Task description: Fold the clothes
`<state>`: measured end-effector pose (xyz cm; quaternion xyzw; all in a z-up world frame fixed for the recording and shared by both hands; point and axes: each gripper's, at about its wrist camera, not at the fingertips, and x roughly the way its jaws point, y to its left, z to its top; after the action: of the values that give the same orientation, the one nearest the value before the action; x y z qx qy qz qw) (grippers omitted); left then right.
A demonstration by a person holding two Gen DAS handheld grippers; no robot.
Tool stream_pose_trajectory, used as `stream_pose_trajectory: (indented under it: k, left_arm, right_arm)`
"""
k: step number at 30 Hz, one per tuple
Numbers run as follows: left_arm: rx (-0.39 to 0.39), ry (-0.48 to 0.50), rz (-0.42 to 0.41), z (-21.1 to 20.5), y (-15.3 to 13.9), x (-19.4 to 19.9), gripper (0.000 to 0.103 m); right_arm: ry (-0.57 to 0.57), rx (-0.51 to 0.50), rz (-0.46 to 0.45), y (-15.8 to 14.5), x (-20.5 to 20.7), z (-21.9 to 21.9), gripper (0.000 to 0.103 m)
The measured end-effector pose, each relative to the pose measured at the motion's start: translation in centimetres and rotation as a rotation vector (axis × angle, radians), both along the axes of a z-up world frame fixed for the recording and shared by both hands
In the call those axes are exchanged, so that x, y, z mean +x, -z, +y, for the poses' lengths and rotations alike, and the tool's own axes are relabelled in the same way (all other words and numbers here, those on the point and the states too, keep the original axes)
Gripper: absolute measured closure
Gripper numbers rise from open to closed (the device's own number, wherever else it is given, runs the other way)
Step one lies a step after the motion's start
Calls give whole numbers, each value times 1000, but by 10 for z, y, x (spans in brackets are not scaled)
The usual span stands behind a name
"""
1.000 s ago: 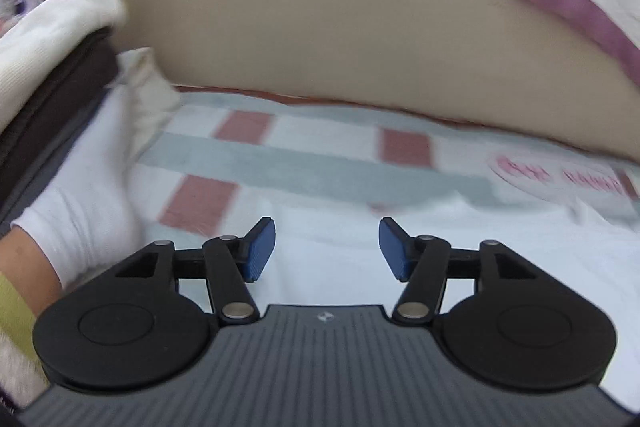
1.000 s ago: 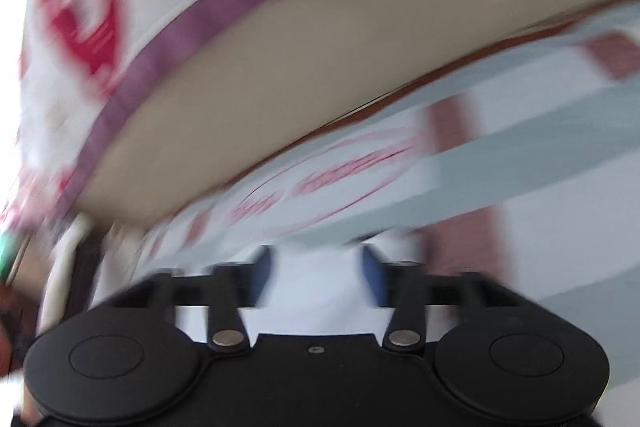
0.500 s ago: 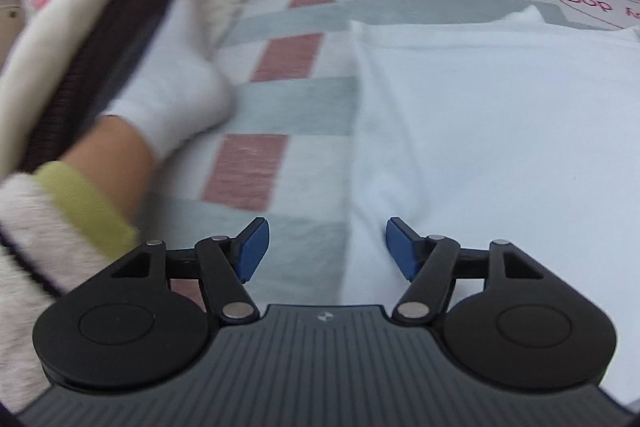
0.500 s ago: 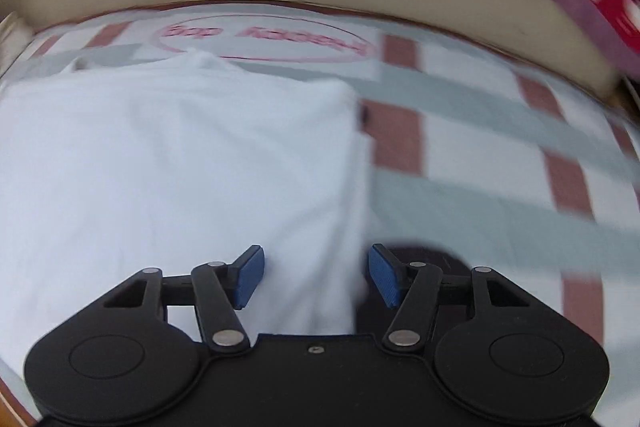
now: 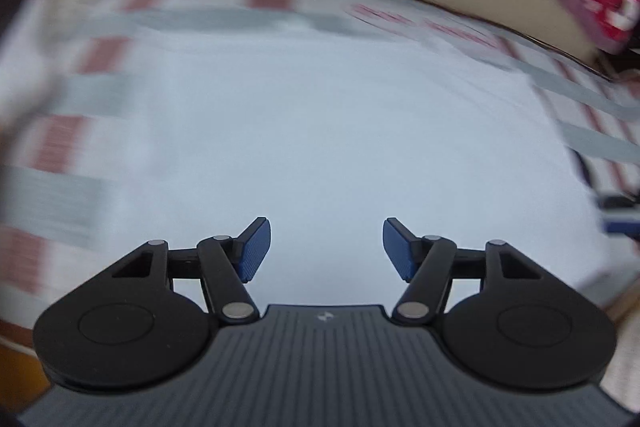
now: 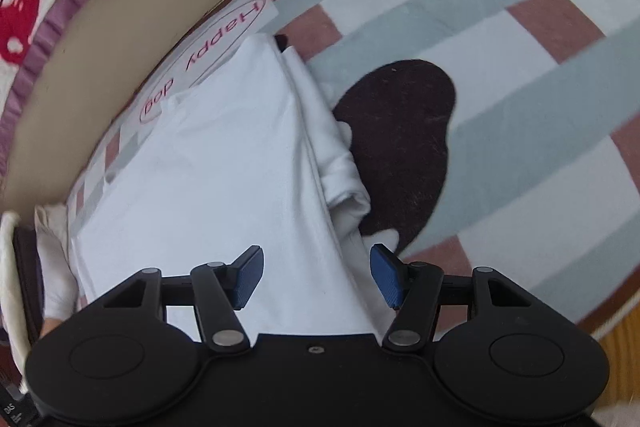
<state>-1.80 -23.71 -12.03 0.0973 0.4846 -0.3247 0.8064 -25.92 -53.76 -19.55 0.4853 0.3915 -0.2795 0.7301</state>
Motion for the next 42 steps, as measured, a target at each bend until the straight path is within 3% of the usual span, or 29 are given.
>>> stream_pose_trajectory:
  k: [3, 6, 8, 11, 16, 21, 23, 24, 25, 27, 30, 34, 40, 42]
  left_arm:
    - [-3, 95, 38, -27, 9, -24, 43]
    - [9, 178, 58, -50, 17, -45, 43]
    - [11, 204, 69, -58, 21, -53, 43]
    - [-33, 232, 103, -63, 24, -60, 52]
    - [-111, 358, 53, -88, 17, -78, 56]
    - [-100, 323, 118, -105, 34, -75, 58]
    - [-116, 296, 129, -102, 37, -73, 58]
    - [-126, 284, 130, -99, 37, -71, 58]
    - [-128, 271, 132, -98, 37, -69, 58]
    - [-128, 238, 133, -95, 38, -63, 58]
    - [-134, 191, 158, -88, 40, -53, 57]
    - [-145, 136, 226, -76, 43, -40, 57]
    - [-15, 94, 207, -32, 22, -25, 55]
    - [-10, 41, 178, -1, 7, -13, 54]
  right_arm:
    - [-99, -24, 30, 0, 10, -11, 38]
    - [-200, 10, -27, 4, 10, -27, 39]
    - [-217, -3, -54, 5, 8, -35, 39]
    - [-232, 43, -80, 17, 8, -50, 39]
    - [-218, 89, -124, 31, 9, -66, 39]
    - [-284, 155, -209, 42, 21, -63, 37]
    - [-338, 126, -202, 40, 29, -55, 39]
    - [-354, 118, -200, 40, 32, -52, 43]
    - [-342, 123, -201, 43, 34, -53, 62]
    - [-325, 158, -208, 52, 38, -56, 82]
    - [-389, 70, -245, 38, 44, -45, 84]
    - [-407, -9, -392, 2, 47, -24, 85]
    - [-488, -77, -530, -45, 92, 26, 85]
    - [-541, -78, -560, -57, 117, 46, 85]
